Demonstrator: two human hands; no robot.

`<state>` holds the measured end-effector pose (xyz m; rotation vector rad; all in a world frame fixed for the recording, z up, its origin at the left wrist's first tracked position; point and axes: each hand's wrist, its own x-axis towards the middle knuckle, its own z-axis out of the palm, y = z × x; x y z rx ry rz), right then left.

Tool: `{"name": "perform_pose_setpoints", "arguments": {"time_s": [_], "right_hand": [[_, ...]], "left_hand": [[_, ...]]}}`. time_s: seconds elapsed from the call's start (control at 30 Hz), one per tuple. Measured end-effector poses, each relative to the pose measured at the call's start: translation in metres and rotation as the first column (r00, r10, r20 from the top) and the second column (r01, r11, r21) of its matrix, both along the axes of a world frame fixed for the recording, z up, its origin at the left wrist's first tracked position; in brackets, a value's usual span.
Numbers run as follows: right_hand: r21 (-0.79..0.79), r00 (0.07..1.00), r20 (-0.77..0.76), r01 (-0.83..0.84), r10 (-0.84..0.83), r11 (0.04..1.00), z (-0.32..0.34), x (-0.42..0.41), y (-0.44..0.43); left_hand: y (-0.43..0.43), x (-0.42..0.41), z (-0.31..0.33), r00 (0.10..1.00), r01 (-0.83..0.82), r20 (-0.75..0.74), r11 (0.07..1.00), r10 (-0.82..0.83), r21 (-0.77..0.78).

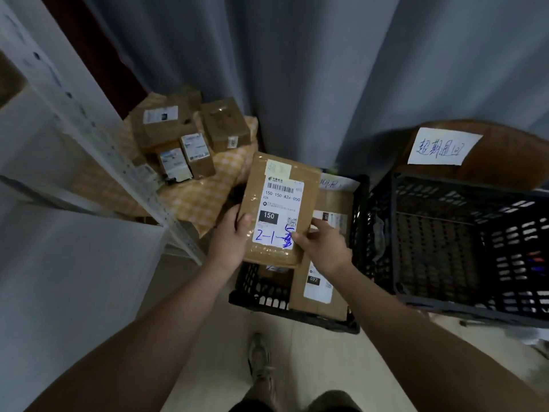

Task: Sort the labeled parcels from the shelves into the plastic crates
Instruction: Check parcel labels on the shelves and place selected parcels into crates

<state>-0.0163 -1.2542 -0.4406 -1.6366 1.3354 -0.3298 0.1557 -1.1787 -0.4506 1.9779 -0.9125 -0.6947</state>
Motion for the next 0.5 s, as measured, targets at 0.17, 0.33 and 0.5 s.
{"name": "perform_pose_setpoints", "arguments": {"time_s": [0.17, 0.33, 0.5], "right_hand": [[0.139, 0.985, -0.172, 0.031, -0.007, 0.99, -0.073, 0.004, 0.0], [0.237, 0.976, -0.212, 0.0, 0.052, 0.972, -0.137, 0.013, 0.001], [0.221, 0.957, -0.287, 0.011, 0.054, 0.975, -0.174, 0.006, 0.003]], "left_hand": [[-0.008, 0.003, -0.076, 0.997, 0.06, -0.068, 0.983, -0.048, 0.175], [0.005, 0.009, -0.137, 0.987, 0.097, -0.152, 0.939, -0.049, 0.329], [0.004, 0.0, -0.17, 0.987, 0.095, -0.153, 0.92, -0.039, 0.38]]}}
